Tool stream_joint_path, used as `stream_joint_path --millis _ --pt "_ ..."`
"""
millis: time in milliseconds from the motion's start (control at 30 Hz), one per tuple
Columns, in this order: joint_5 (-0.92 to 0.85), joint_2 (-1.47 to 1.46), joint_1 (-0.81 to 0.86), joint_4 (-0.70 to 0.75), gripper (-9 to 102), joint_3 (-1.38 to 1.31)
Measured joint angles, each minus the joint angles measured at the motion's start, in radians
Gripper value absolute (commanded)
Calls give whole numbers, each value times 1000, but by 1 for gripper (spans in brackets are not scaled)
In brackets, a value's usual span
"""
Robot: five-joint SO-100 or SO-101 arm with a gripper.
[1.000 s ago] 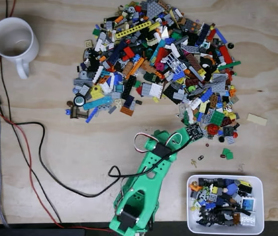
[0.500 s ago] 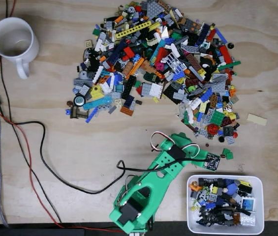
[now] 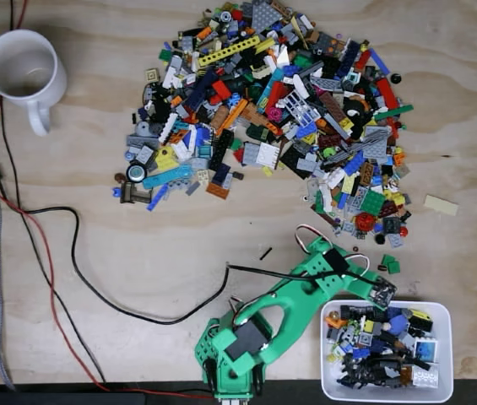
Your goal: Find the closest Lego and put it in the bin.
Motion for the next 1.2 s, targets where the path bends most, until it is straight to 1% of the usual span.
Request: stream_joint_path --millis 233,533,900,1200 --pt "-221 -58 48 -11 21 -91" --pt "-396 -132 117 -87 20 -110" --pt "-518 -166 143 -138 18 -110" --pt "-545 -190 132 -170 13 -112"
